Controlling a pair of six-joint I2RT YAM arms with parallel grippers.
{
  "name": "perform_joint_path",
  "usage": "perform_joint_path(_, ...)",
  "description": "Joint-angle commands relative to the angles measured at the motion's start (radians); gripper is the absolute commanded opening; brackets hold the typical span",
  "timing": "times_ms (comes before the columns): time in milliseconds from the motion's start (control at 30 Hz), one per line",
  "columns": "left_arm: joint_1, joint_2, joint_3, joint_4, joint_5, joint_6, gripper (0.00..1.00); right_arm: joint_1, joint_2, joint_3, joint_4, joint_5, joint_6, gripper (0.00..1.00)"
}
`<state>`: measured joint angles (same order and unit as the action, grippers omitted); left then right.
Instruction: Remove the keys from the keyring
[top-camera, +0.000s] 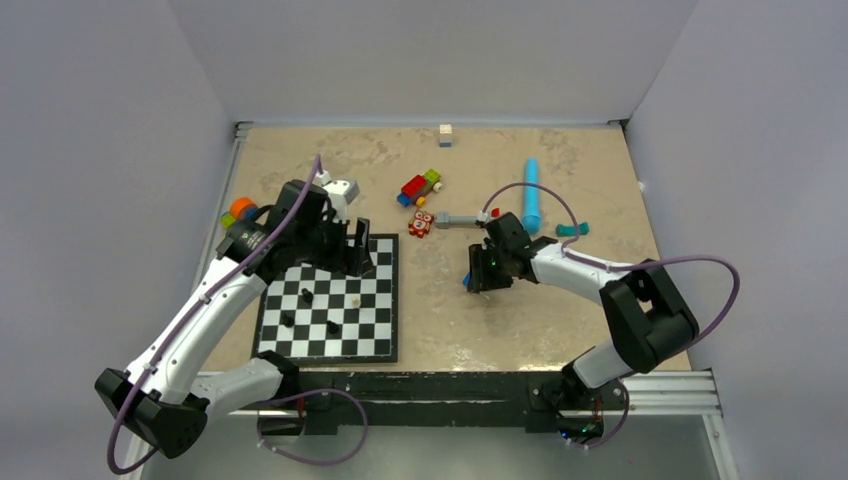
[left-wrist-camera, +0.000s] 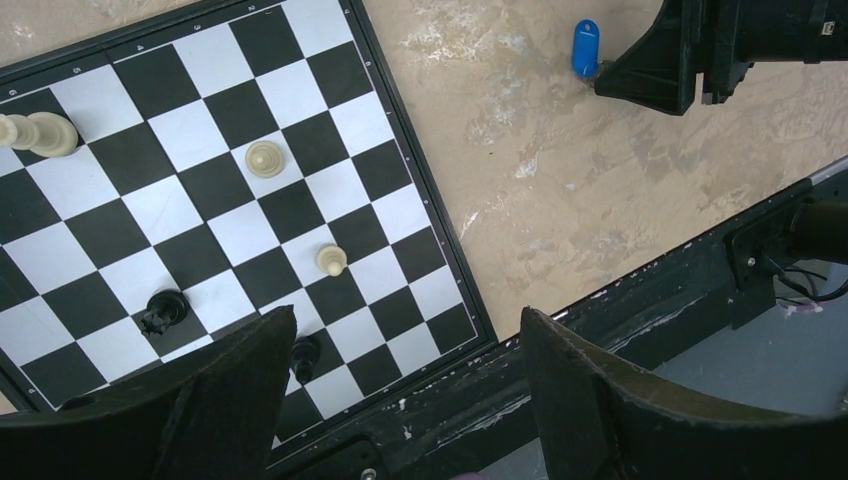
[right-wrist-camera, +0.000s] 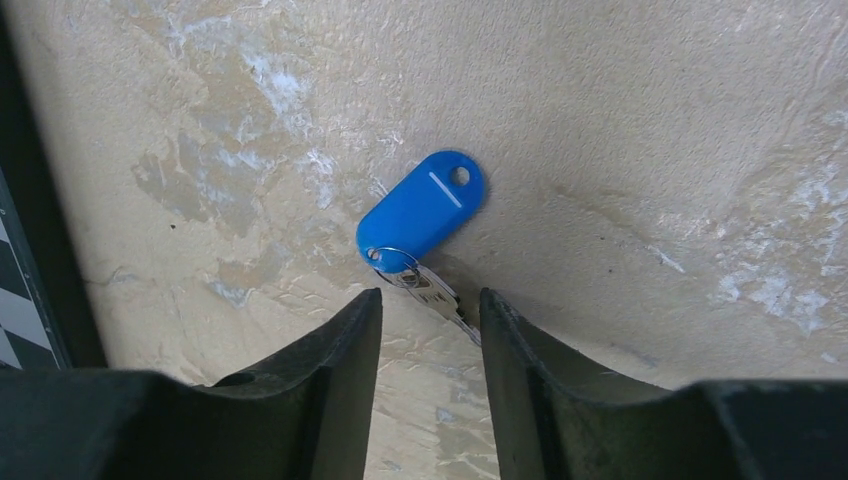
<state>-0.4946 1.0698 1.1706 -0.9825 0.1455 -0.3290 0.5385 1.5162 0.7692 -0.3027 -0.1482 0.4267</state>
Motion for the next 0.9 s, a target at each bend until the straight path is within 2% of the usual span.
perform_joint_path(0,-0.009,-0.003,0.031,0.012,-0.004,0.006,0.85,0.003,-0.001,0.005,0.001,-0.016,-0.011,0.42)
perform_joint_path(333,-0.013,0.015,0.036,0.027,0.001,-0.002,0.84,0.005,0.006,0.013,-0.007,-0.039,-0.029,0.24)
perform_joint_path(600,-0.018,0.019,0.046,0.025,0.0,-0.005,0.84,0.005,0.0,0.017,-0.009,-0.054,-0.036,0.0)
perform_joint_path(867,-0.02,0.008,0.078,-0.002,0.019,0.013,0.84,0.006,-0.083,0.036,-0.045,-0.087,-0.033,0.0)
